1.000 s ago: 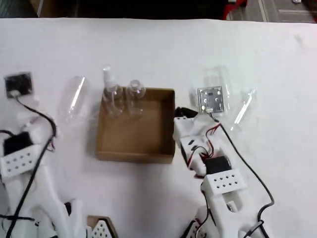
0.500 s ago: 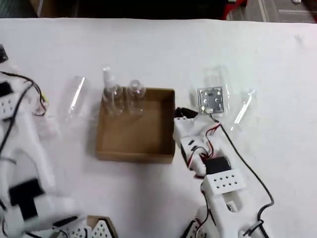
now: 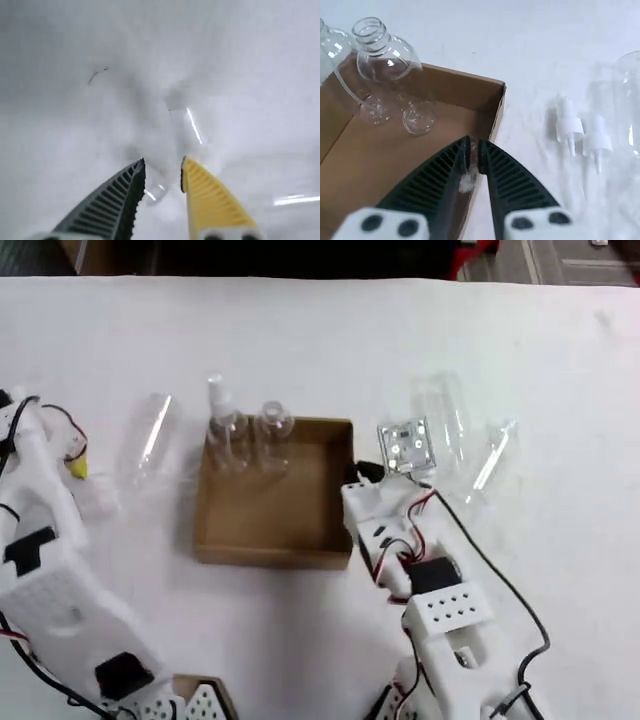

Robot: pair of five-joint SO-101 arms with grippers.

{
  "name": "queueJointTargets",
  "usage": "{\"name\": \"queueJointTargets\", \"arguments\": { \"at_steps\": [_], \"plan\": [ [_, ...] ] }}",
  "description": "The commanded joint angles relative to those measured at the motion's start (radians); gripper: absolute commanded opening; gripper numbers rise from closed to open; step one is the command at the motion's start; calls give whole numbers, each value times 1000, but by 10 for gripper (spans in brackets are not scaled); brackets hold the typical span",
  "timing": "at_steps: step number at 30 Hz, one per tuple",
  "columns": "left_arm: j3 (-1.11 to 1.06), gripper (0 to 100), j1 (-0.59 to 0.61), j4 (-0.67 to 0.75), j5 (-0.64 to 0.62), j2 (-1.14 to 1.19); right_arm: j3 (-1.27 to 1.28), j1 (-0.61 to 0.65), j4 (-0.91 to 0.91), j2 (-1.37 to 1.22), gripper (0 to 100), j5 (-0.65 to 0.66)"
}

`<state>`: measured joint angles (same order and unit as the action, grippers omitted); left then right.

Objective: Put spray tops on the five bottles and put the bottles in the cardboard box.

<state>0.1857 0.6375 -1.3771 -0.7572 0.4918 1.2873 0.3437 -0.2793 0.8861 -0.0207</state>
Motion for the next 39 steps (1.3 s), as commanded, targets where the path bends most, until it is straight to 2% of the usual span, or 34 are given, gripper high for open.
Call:
{"name": "queueJointTargets", "arguments": {
  "at_steps": [1,5,11,13,17,21,24,26,39],
  "plan": [
    [118,124,5,-5,-37,61,-6,7,19,10,22,12],
    [199,124,10,-15,-37,122,-6,7,19,10,22,12],
    [362,124,1,-233,-34,96,-8,7,19,12,22,12],
    [448,124,1,-259,-34,90,-8,7,19,12,22,12],
    [531,128,-18,-183,-37,143,-8,7,19,12,22,12],
    [539,203,-59,-120,-40,262,-8,7,19,12,22,12],
    [555,218,-65,-117,-101,335,-8,7,19,12,22,12],
    [601,218,-62,-121,-137,378,-8,7,19,12,22,12],
    [879,218,-42,-275,-140,542,-8,7,19,12,22,12]
  ]
}}
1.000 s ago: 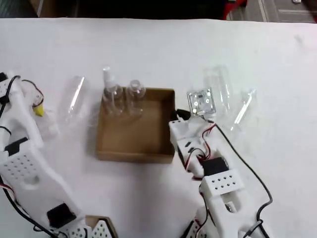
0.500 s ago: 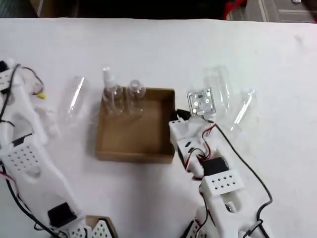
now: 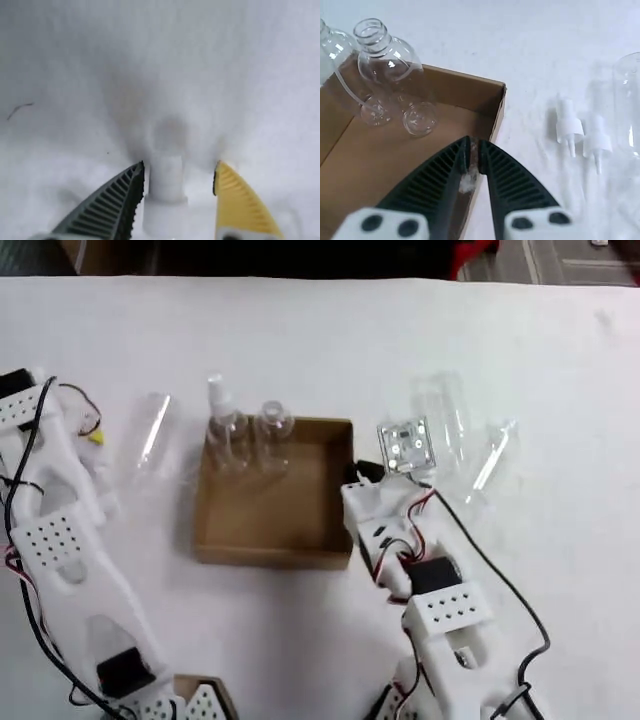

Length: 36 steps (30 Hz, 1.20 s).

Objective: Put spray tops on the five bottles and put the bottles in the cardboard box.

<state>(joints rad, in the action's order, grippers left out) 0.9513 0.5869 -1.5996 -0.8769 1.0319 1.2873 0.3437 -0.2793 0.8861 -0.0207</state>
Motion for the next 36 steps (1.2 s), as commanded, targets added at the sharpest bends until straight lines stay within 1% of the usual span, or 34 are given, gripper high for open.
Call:
{"name": "queueJointTargets", "arguments": {
  "at_steps": [1,3,4,8,9,11,15,20,25,30,33,36],
  "plan": [
    [132,217,15,-61,-20,12,-8,8,19,12,22,12],
    [163,203,22,-75,-21,30,-8,8,19,12,22,12],
    [175,178,22,-80,-21,39,-8,8,19,12,22,12],
    [222,21,22,-100,-14,61,-8,8,19,12,22,12],
    [235,17,21,-109,-14,61,-8,8,19,12,22,12],
    [269,41,18,-144,-15,58,-8,8,19,12,22,12],
    [405,21,18,-189,3,53,-8,8,19,12,22,12],
    [606,23,16,-190,255,-12,-8,8,19,15,22,12],
    [706,23,-15,-190,480,-182,-8,8,19,18,22,12],
    [698,23,-79,-190,700,-441,-8,8,19,18,22,12],
    [666,24,-143,-190,786,-610,-8,7,19,18,22,14],
    [595,24,-225,-190,832,-779,-9,2,19,19,22,14]
  ]
}}
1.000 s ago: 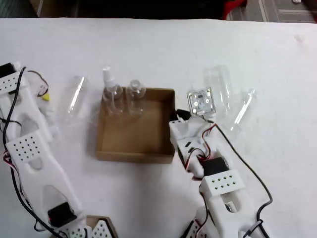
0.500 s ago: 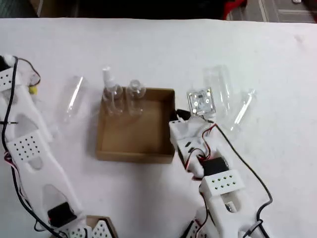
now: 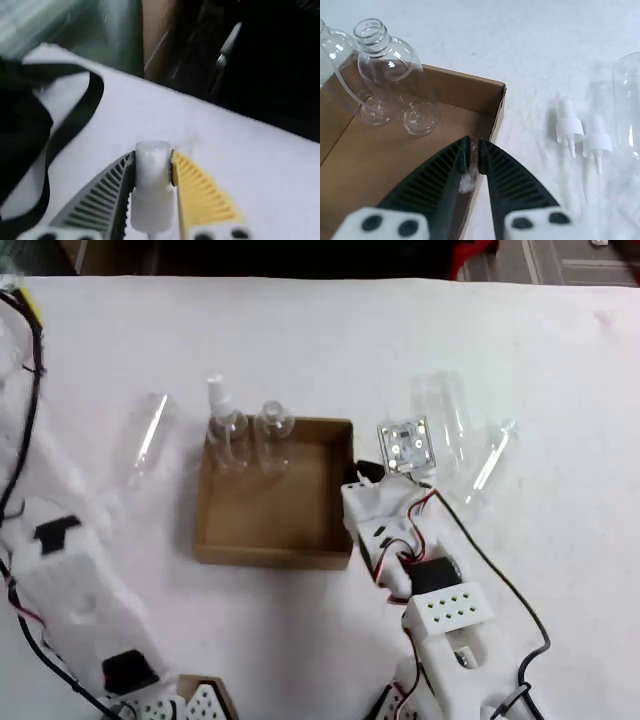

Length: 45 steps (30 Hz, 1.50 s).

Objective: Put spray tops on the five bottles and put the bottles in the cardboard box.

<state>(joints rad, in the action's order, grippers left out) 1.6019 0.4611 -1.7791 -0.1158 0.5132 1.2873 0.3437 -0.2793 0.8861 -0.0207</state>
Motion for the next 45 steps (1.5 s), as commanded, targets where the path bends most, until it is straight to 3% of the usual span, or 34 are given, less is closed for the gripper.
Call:
{"name": "queueJointTargets", "arguments": {
  "at_steps": [1,11,19,31,37,41,45],
  "plan": [
    [-87,24,-128,-11,78,-315,-11,1,19,19,22,14],
    [-531,24,-499,11,83,-785,-12,-8,19,19,22,14],
    [-841,24,-673,299,80,-912,-8,-113,104,12,22,12],
    [-1413,23,-687,844,77,-921,-6,-110,110,10,22,12],
    [-1637,23,-687,1165,74,-921,57,-110,257,8,22,15],
    [-1749,20,-685,1221,9,-992,86,-101,312,8,22,114],
    [-1923,20,-653,1272,-2,-1236,86,-76,312,8,22,132]
  ]
}}
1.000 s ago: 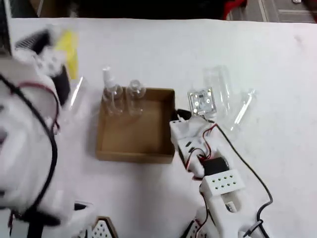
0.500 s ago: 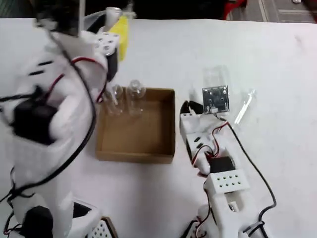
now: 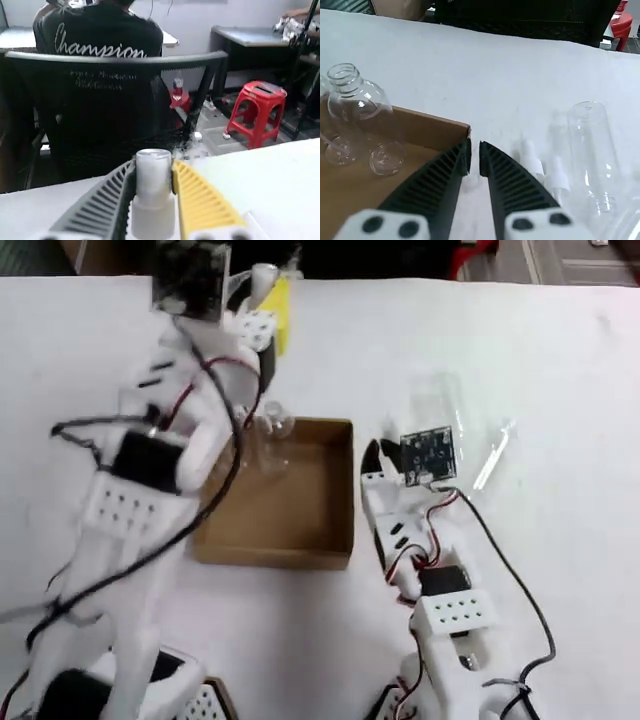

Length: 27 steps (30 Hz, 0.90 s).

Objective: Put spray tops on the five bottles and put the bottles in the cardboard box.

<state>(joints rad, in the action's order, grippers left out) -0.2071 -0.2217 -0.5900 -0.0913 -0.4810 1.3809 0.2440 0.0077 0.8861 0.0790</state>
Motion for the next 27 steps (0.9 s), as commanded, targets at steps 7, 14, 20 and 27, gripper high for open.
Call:
{"name": "queueJointTargets", "arguments": {
  "at_steps": [7,14,20,27],
  "plan": [
    [-470,22,-4,434,109,-479,-5,25,24,8,22,26],
    [-402,23,-10,486,106,-257,11,25,25,8,22,32],
    [-285,23,-8,486,101,-85,11,18,28,8,22,34],
    [-255,23,12,545,100,39,9,18,28,8,22,34]
  ]
}}
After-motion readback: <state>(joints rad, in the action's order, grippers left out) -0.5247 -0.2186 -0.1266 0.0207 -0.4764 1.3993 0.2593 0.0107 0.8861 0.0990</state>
